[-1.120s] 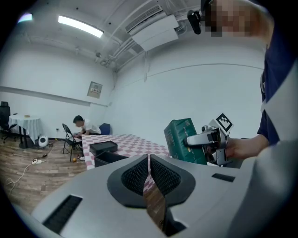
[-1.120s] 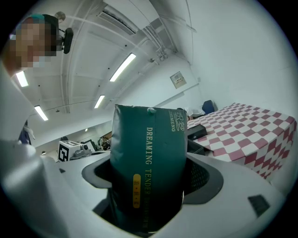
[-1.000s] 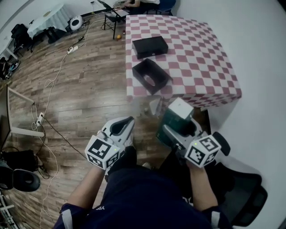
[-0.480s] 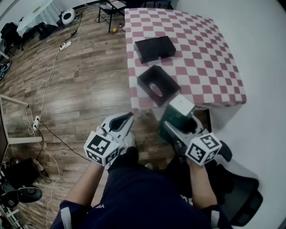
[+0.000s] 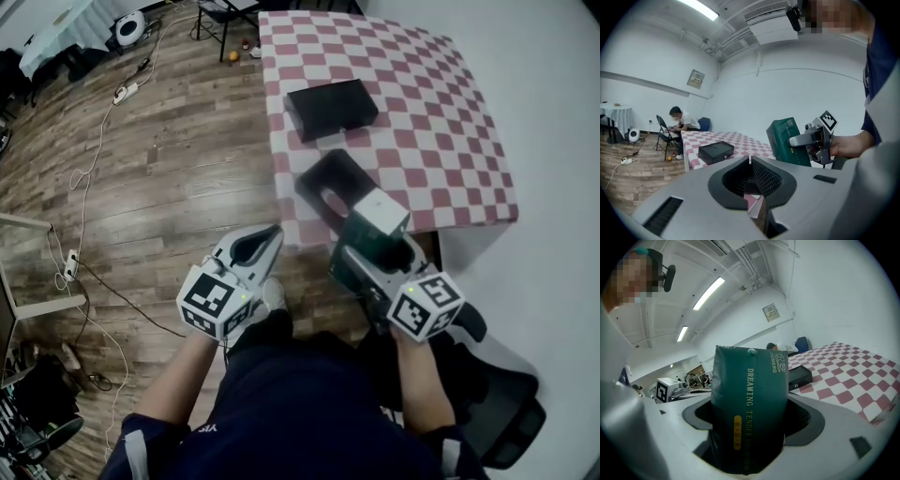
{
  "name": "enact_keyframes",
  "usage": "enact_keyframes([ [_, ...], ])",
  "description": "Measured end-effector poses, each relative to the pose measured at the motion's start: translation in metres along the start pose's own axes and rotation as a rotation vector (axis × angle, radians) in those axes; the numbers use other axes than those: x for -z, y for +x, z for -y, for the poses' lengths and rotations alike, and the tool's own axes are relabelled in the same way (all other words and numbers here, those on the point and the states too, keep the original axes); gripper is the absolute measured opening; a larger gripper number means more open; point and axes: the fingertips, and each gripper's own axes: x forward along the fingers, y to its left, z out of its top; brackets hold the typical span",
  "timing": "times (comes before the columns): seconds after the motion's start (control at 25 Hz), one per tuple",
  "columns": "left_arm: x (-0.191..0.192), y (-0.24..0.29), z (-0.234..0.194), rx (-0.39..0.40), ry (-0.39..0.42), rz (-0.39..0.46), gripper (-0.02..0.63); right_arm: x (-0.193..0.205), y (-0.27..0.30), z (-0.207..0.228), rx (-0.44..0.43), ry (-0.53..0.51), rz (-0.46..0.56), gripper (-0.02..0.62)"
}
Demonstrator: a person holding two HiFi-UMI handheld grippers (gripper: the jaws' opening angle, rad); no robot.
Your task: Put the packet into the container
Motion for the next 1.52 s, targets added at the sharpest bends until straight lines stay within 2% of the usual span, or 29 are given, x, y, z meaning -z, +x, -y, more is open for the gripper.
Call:
enact_keyframes([
  [0.32,-0.003,0.011,-0.026,-0.008,-0.029,-0.004,0.036,-0.020,0.025,0.017,0.034,-0.052,-0.020,0.422],
  [0.64,-0.004,0.027,-0.034,-0.039,-0.060,-0.013,0.035,-0.031,0.052,0.042,0.055,-0.163,-0.078,0.422],
  [1.0,0.002,0.047,-0.043,-0.112,-0.103,-0.029,0.035,-0.013,0.095,0.079,0.057,-0.286,-0.216,0.422],
  [1.52,0.018,0.051,-0.064,-0.159,-0.164,-0.034,0.035,0.039,0.145,0.107,0.089,-0.419,-0.495,0.422],
])
